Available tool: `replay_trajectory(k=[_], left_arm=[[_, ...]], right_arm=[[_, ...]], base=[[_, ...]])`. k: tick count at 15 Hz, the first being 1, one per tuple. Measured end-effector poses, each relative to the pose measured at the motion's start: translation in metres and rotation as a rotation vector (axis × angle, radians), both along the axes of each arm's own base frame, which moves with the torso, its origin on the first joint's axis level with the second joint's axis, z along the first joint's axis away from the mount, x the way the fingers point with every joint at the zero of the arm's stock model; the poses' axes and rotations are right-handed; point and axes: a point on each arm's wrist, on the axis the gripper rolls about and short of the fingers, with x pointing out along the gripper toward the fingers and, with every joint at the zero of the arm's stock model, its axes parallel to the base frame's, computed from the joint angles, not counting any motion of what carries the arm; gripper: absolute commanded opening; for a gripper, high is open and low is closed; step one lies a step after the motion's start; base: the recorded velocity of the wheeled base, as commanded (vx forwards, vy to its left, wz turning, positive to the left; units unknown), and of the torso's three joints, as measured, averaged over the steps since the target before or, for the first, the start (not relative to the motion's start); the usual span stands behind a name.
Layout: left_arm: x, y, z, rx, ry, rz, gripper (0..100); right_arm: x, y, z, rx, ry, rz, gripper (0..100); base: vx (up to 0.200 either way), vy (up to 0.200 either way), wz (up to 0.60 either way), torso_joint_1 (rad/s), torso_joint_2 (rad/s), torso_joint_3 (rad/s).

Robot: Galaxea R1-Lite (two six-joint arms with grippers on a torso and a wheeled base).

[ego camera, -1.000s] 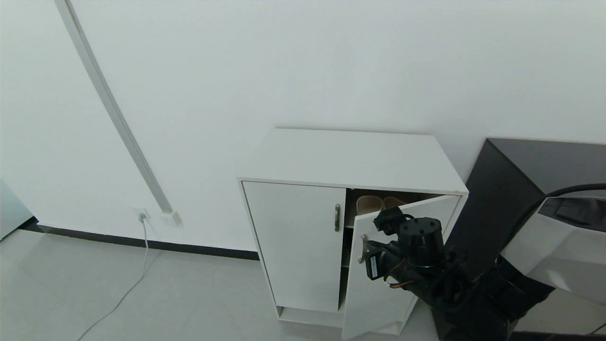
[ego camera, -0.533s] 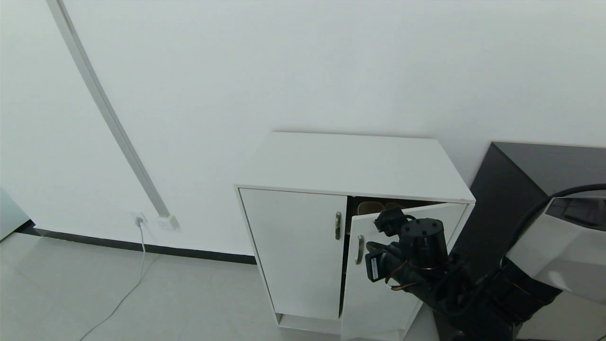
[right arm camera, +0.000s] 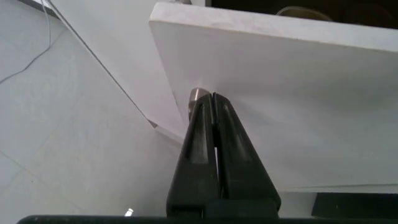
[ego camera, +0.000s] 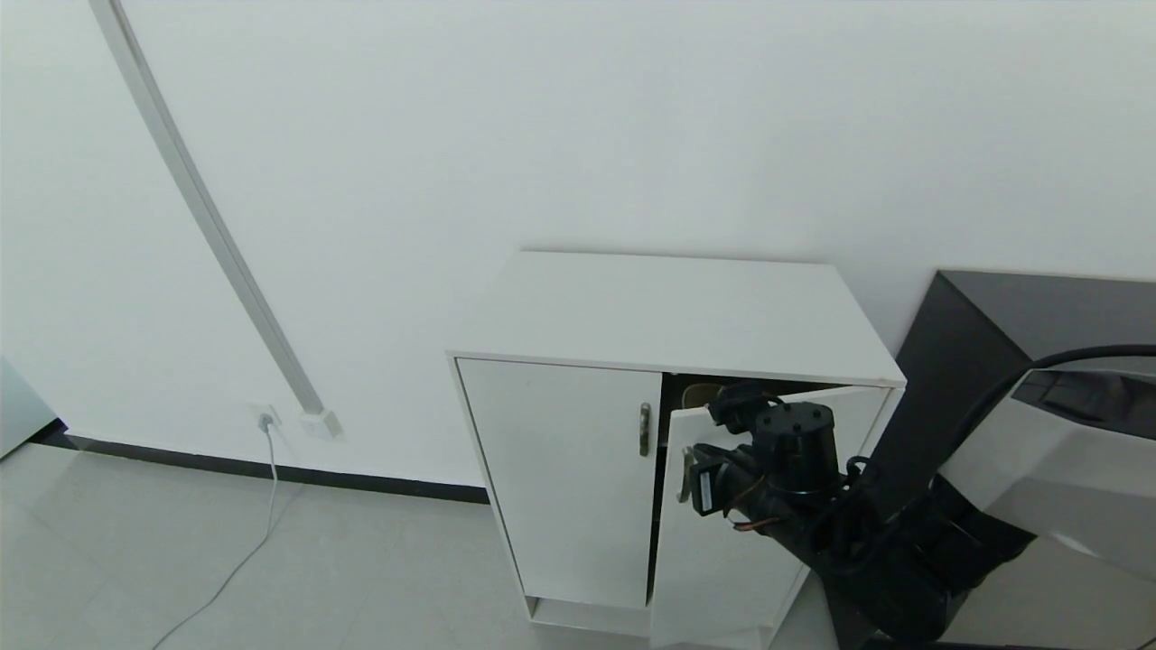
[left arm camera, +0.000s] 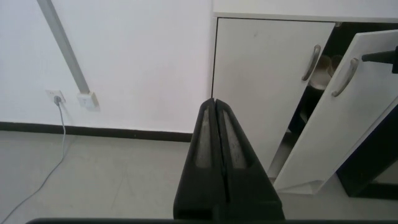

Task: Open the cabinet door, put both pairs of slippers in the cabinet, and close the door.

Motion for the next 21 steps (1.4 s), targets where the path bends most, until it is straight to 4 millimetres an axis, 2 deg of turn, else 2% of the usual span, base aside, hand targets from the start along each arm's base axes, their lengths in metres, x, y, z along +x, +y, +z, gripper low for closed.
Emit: replay_trajectory(k=[12, 21], left_arm=[[0.000, 0.000, 0.000, -0.001, 0.000, 0.000, 0], [0.000, 0.000, 0.000, -0.001, 0.000, 0.000, 0]], right_arm=[[0.034, 0.000, -0.011, 0.014, -0.019, -0.051, 0], [0.048, -0.002, -0.011, 0.024, -0.031, -0.073, 0]], base=[[0.000, 0.000, 0.00, 0.000, 0.00, 0.000], [0.000, 0.000, 0.00, 0.000, 0.00, 0.000]])
